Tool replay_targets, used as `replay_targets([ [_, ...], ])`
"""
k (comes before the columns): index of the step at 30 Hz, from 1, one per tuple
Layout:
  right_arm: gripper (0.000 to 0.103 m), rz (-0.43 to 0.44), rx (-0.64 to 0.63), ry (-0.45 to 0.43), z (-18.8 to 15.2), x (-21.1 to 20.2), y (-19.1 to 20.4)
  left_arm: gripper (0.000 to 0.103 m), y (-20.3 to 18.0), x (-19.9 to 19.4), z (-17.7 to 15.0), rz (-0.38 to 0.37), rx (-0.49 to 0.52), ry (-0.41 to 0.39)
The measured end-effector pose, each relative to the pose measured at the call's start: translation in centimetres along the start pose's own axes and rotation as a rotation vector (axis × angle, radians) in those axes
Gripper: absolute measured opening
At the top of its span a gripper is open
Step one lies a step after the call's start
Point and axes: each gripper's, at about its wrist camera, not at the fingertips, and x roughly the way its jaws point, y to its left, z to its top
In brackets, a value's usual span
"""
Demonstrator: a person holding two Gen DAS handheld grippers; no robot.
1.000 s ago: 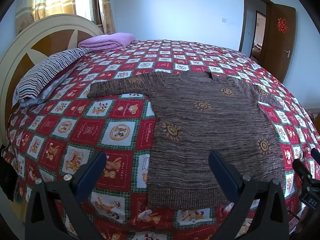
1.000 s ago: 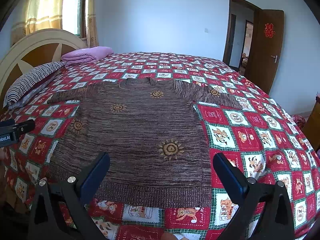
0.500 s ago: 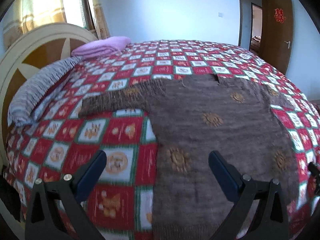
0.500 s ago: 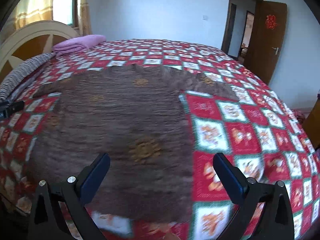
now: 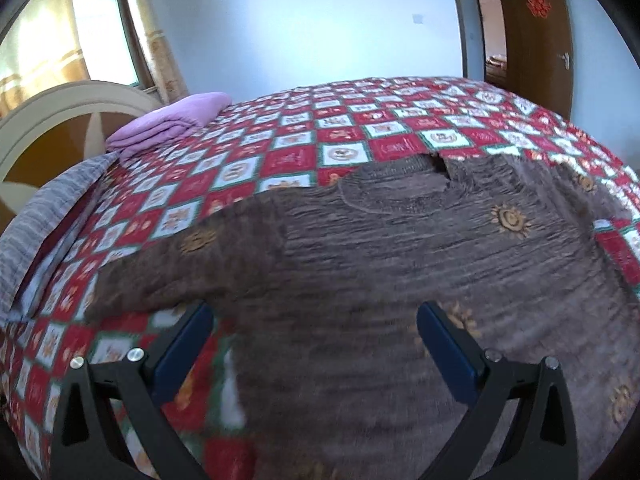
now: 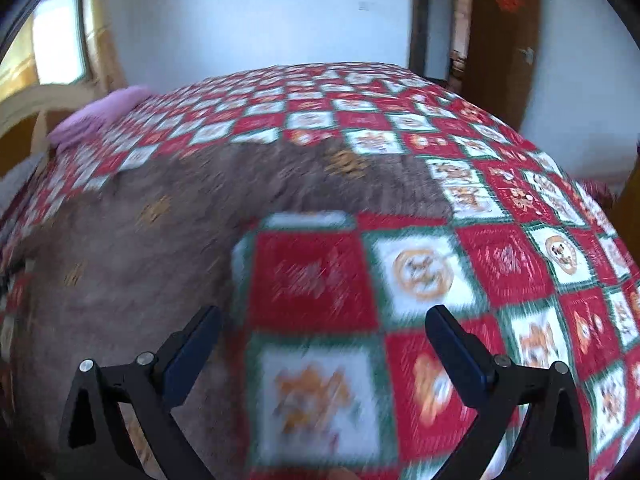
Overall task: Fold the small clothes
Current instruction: 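Lower the right tool to the sweater's side edge and grasp it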
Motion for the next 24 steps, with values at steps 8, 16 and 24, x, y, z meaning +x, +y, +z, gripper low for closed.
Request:
replay_targets([
  [8,0.079,-0.024,0.218,-0.005,5.8,5.9,-7.4,0.103,-0.9,5.3,2.0,0.018,-0.011,0.059],
  [16,0.058,-0.046,0.318,0.007,9.6,10.7,-11.3,0.103,-1.6,7.6,2.5,0.006,-0.046,0.115],
  [24,0.024,-0.122,0.253,0.072,9.9,13.9,-9.6,0.103,-1.5,8.8,2.2,-0.002,-0.072,0.166],
])
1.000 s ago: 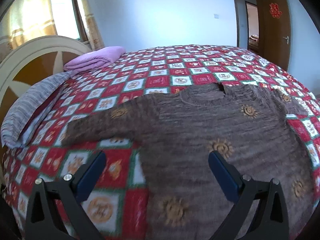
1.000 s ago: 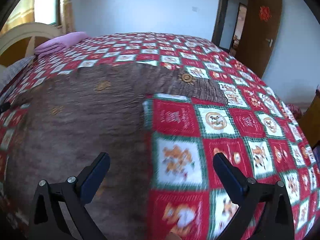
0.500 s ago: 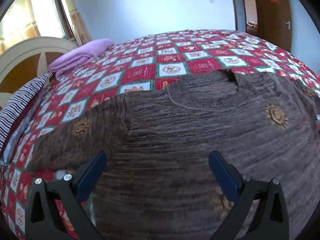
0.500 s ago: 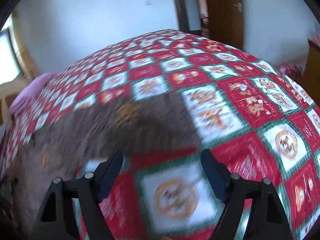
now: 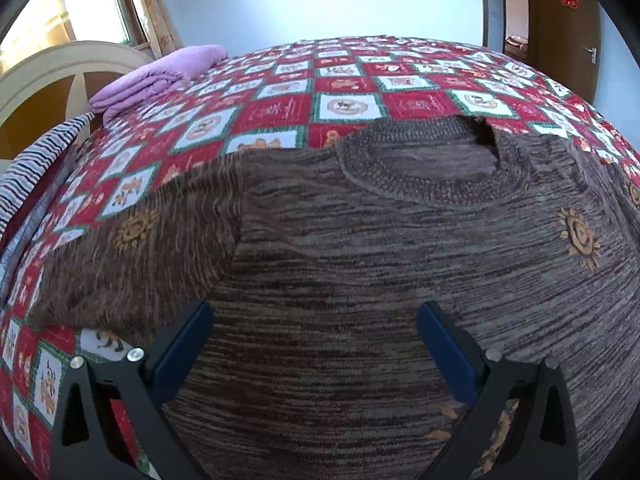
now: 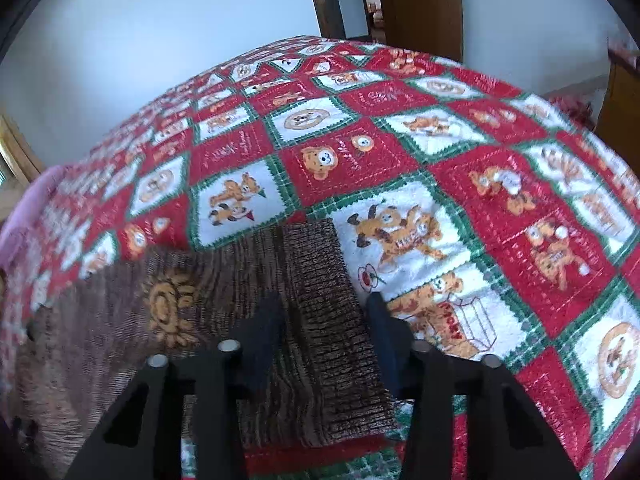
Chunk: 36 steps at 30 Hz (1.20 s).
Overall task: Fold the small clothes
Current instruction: 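Lower the right tool to the sweater's side edge and grasp it, then lift the grasped side edge with the right tool and fold it across the sweater body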
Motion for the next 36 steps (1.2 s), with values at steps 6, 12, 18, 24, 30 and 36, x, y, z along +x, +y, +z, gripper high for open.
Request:
replay_targets([
  [6,0.006,0.08,0.031,-0.018,0.0,-1.1,-1.2,0.103,0.3,0.1,-0.1,-0.006,-0.018,0.0],
  [12,0.005,0.052,0.073,-0.078,1.5,-3.1,-2.3,0.103,0.5,0.2,-0.3,-0.012,-0.021,0.002],
  [18,0.005,0.059,0.075,-0.112,3.2,-5.5,-1.9,0.103,0.6,0.4,-0.3,-0.019,-0.024,0.006],
  [24,0.005,0.097,0.003,-0.157,4.6,-9.4,2.2,0.103,0.6,0.5,-0.3,-0.024,-0.029,0.008],
  [30,0.005,0.167,-0.126,-0.229,5.5,-14.5,9.1,0.103,0.8,0.5,-0.4,-0.025,-0.037,0.006],
  [36,0.005,0.251,-0.263,-0.247,4.5,-18.5,16.7,0.103,1.3,0.6,-0.5,-0.041,-0.063,0.014],
])
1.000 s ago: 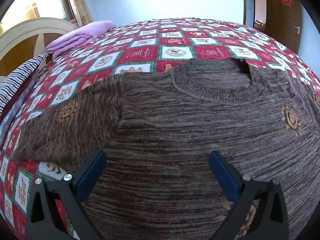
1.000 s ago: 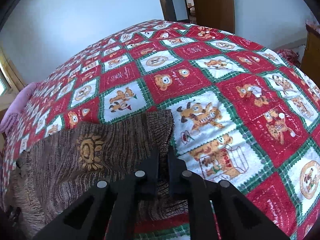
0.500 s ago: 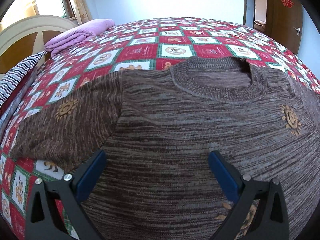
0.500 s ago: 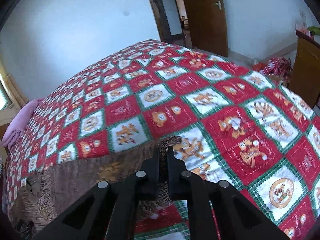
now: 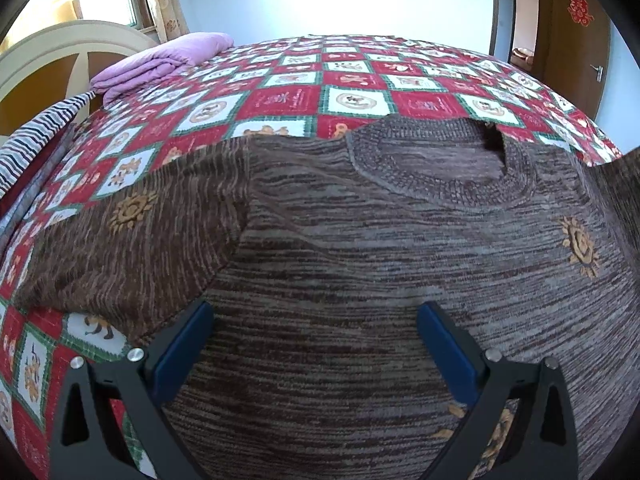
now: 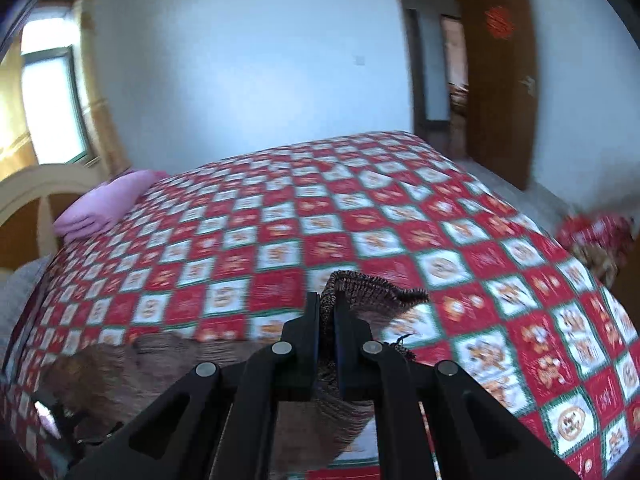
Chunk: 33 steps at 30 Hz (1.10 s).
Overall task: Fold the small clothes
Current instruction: 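Lift the grasped side edge with the right tool and fold it across the sweater body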
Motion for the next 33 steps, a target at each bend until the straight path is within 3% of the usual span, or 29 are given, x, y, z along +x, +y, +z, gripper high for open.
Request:
replay_targets([
  [11,0.005,0.183,-0.159,0.061,-2.0,1.5,13.6,0.103,0.6,0.2,-0.1,-0.024,-0.035,0.013],
  [20,0.008,0.289,-0.194,0.212,-10.2,11.2,21.5,0.103,0.9,0.2,-0.1,-0.036,-0.047,0.009],
  [21,0.024,0.307,-0.174,0.244,-11.4,12.4,21.9,0.103,1.0,0.2,-0.1,-0.037,-0.05,0.008],
  [22,0.057,0.32,-0.156,0.277,-12.3,13.2,22.0,0.103,1.1,0.1,-0.1,-0.039,-0.054,0.007],
  [23,0.071,0.351,-0.121,0.308,-13.1,13.6,21.8,0.103,1.2,0.1,-0.1,-0.04,-0.059,0.006],
  [24,0.076,0.376,-0.094,0.304,-13.5,13.4,21.3,0.103,1.3,0.0,-0.1,-0.041,-0.067,0.003],
  [29,0.076,0.372,-0.06,0.269,-14.4,9.2,16.4,0.103,1.8,0.0,-0.2,-0.055,-0.087,0.0],
  [33,0.076,0.194,-0.139,0.2,-14.6,5.6,11.6,0.103,1.7,-0.2,-0.1,-0.064,-0.077,-0.004],
])
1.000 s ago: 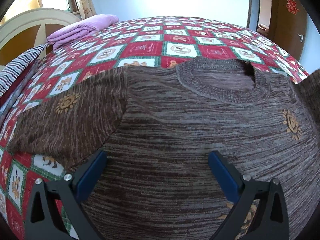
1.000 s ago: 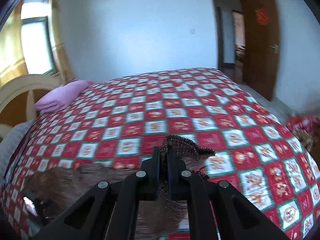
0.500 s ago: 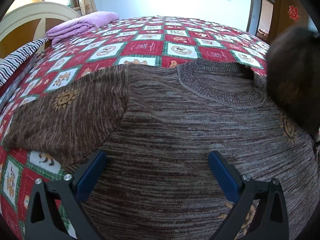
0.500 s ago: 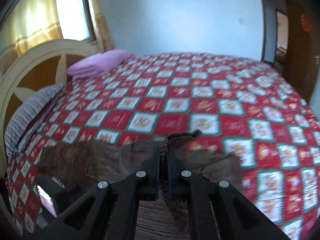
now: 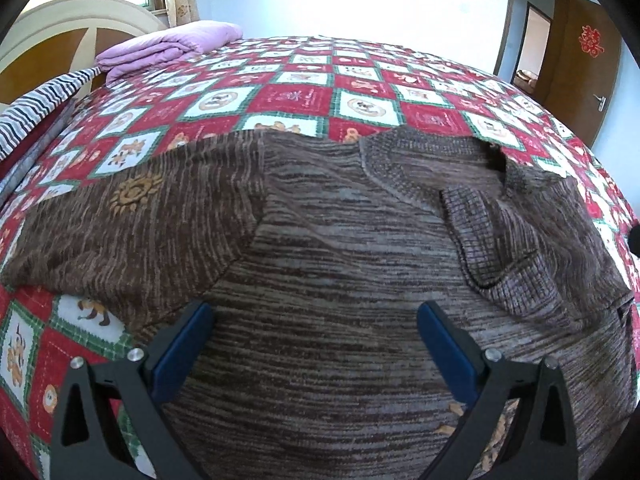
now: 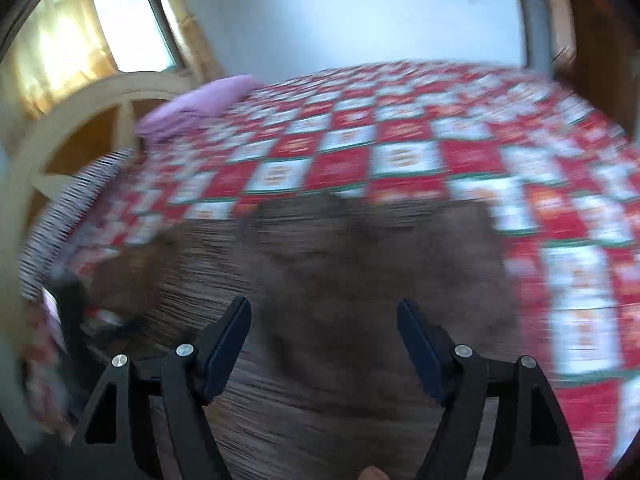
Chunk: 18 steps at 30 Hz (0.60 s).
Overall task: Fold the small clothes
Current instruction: 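Lift the grasped side edge with the right tool and fold it across the sweater body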
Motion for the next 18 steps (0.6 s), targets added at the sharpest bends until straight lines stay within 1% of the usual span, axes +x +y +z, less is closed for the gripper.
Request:
replay_targets([
  [2,0.076,-0.009,0.007,-0.035,-0.9,-2.2,-2.2,0.103,-0.3,-0.3,0.0,-0.001,0.02,-0.002],
  [5,0.076,0.03,0.085,-0.107,-2.3,-5.6,-5.8,0.103,-0.9,-1.4,0.1,-0.013,0.051,-0.016],
  [6,0.076,0.013,0.105,-0.124,-2.5,-6.5,-6.6,0.103,-1.3,-1.8,0.3,-0.021,0.062,-0.017],
  [8,0.076,-0.046,0.112,-0.151,-2.6,-7.6,-7.7,0.103,-2.4,-2.8,0.8,-0.062,0.078,-0.016],
  [9,0.076,-0.085,0.115,-0.16,-2.8,-8.1,-8.2,0.103,-2.8,-3.1,1.0,-0.071,0.085,-0.015],
  [11,0.076,-0.134,0.129,-0.155,-3.0,-8.6,-9.2,0.103,-4.5,-3.8,1.8,-0.088,0.111,-0.024],
  [13,0.076,-0.13,0.148,-0.153,-3.3,-8.7,-10.1,0.103,-6.0,-4.0,2.3,-0.102,0.137,-0.036],
  [14,0.076,-0.114,0.163,-0.156,-3.5,-8.8,-10.5,0.103,-6.6,-3.8,2.5,-0.104,0.148,-0.039],
  [16,0.076,-0.045,0.197,-0.183,-3.9,-9.2,-11.3,0.103,-8.4,-2.4,2.8,-0.097,0.179,-0.018],
  [18,0.076,-0.023,0.252,-0.203,-4.1,-9.5,-12.4,0.103,-9.7,-0.8,2.6,-0.074,0.202,0.01],
])
